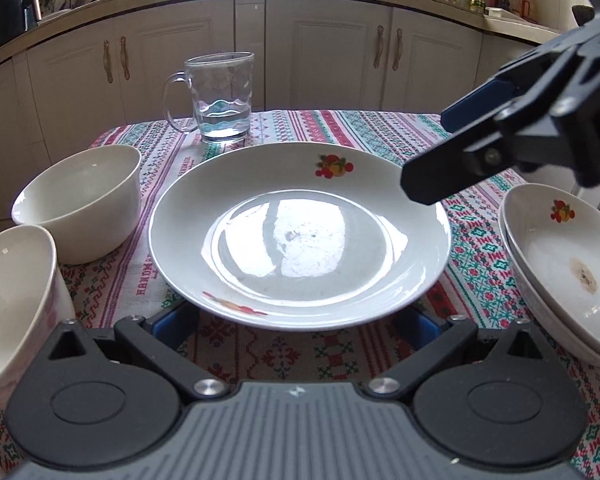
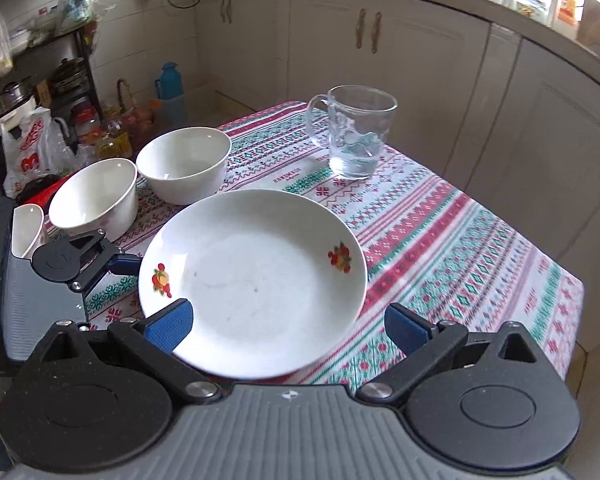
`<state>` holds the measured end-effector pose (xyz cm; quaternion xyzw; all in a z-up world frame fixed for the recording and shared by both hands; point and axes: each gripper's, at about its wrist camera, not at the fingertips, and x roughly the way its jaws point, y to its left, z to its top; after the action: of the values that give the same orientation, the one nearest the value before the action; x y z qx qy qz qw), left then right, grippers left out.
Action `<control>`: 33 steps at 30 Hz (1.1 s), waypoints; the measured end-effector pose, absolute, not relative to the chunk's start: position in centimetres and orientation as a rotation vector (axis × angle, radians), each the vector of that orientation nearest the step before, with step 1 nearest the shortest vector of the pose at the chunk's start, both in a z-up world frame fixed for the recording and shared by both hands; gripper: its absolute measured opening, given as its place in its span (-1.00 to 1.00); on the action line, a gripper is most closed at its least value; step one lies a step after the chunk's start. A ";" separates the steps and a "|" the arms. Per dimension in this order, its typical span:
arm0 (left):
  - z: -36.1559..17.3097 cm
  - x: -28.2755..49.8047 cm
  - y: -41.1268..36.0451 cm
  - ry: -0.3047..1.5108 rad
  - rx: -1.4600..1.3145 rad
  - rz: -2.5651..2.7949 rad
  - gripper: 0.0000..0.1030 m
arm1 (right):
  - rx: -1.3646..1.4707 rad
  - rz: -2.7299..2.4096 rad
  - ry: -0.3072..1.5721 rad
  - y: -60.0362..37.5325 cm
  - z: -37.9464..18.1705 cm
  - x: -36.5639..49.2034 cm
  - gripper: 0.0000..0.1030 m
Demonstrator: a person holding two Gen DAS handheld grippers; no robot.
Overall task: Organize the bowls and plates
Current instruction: 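Move the right tool to the next white flower plate and grip its rim, then lift the white flower plate by its rim with the right tool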
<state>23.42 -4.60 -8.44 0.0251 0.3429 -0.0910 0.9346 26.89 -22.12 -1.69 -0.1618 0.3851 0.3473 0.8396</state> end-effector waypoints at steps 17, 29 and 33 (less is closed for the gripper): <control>-8.2 23.2 -5.0 0.691 0.081 -0.183 0.95 | -0.337 0.845 0.915 -19.9 -4.4 35.3 0.99; -8.0 23.1 -5.1 0.689 0.100 -0.176 0.95 | -0.256 0.949 1.007 -18.6 -6.5 39.5 0.49; -8.0 23.1 -5.1 0.687 0.107 -0.174 0.95 | -0.195 0.989 1.027 -18.9 -6.8 40.1 0.44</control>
<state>23.13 -5.10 -8.03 0.0523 0.3363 -0.0849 0.9365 40.06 -18.90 -6.76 -0.0893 0.4704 0.4531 0.7520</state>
